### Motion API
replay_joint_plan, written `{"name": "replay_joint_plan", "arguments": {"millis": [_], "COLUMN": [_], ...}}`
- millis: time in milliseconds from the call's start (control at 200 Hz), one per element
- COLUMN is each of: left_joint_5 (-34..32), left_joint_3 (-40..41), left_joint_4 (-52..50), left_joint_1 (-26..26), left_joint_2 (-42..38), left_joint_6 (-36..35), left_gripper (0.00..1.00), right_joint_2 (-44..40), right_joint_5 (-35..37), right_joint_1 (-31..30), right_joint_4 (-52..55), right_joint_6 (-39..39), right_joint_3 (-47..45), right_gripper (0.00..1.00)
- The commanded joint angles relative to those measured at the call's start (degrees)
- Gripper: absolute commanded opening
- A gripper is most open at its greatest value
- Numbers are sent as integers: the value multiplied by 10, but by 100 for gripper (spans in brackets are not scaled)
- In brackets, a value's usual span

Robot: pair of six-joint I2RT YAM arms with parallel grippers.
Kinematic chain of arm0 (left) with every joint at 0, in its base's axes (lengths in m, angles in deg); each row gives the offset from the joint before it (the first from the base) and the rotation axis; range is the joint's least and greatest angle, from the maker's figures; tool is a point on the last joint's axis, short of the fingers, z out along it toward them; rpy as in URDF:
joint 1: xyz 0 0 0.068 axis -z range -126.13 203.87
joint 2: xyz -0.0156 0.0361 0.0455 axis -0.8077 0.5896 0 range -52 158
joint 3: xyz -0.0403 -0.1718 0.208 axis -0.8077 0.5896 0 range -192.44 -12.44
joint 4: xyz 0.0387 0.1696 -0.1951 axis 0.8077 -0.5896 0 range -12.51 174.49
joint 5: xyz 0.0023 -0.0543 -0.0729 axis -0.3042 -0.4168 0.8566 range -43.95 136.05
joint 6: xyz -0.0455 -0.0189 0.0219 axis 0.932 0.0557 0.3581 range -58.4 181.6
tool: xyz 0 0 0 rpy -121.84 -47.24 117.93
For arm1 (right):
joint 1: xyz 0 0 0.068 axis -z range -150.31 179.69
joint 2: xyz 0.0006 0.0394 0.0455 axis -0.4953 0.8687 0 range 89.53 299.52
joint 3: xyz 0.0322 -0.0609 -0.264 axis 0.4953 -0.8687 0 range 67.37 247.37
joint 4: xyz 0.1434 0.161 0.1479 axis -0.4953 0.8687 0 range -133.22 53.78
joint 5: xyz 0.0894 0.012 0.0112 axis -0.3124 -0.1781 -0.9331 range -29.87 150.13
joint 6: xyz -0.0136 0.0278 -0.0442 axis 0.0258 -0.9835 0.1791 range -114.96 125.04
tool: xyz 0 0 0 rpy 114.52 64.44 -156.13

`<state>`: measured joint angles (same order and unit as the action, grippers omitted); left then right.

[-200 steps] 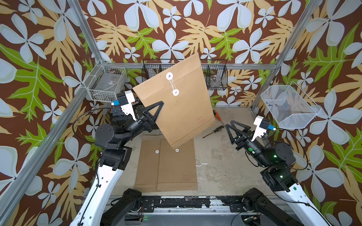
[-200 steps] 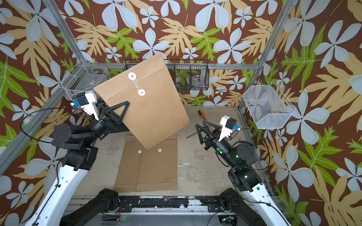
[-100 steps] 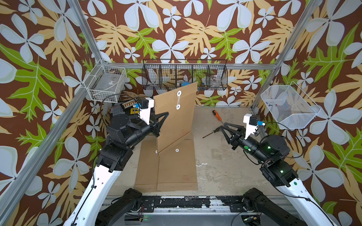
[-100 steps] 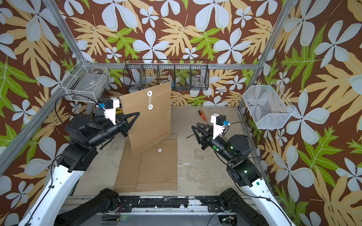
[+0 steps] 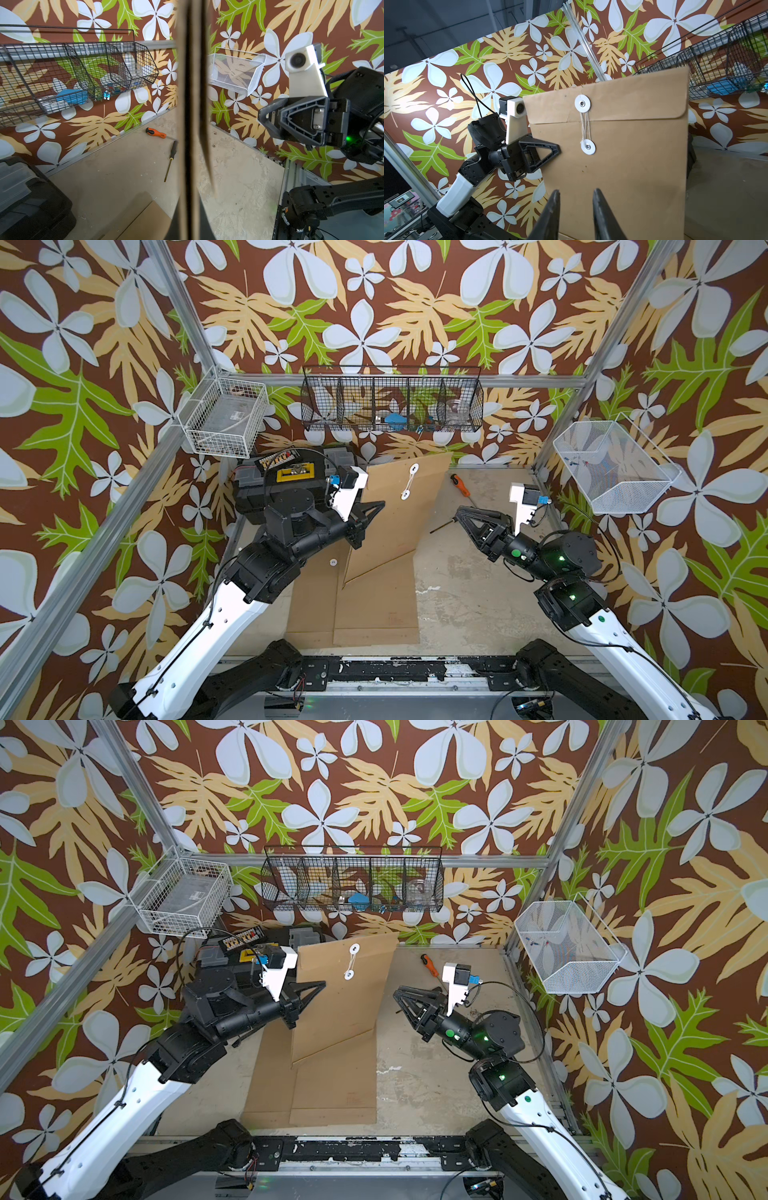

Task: Open the file bag
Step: Pick up the file bag from the center of the board, then open the file bag.

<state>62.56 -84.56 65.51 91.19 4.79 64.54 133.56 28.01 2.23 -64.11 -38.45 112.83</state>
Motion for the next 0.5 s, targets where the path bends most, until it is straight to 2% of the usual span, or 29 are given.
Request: {"name": "replay_joint_plan", "arguments": {"millis": [0,220,370,496], "left_joint_5": [-25,-48,-60,-59], "left_joint_3": [1,-2,2,5], "left_joint_4": [8,7,6,7], "left_joint_1": [24,65,88,96], "left_joint_2": [4,19,22,24], "left_joint_6": [-9,-13,-14,-15], "left_gripper": [0,0,0,0], "right_joint_2": [-2,11,21,29], "right_joint_5": [-5,33,61,39], "right_joint_1": [-2,-31,-69,-74], "right_joint_4": [2,69,77,35], "right_joint_6": [-3,40,55,43], "right_joint_3": [12,42,51,43], "right_gripper": [26,23,9,0]}}
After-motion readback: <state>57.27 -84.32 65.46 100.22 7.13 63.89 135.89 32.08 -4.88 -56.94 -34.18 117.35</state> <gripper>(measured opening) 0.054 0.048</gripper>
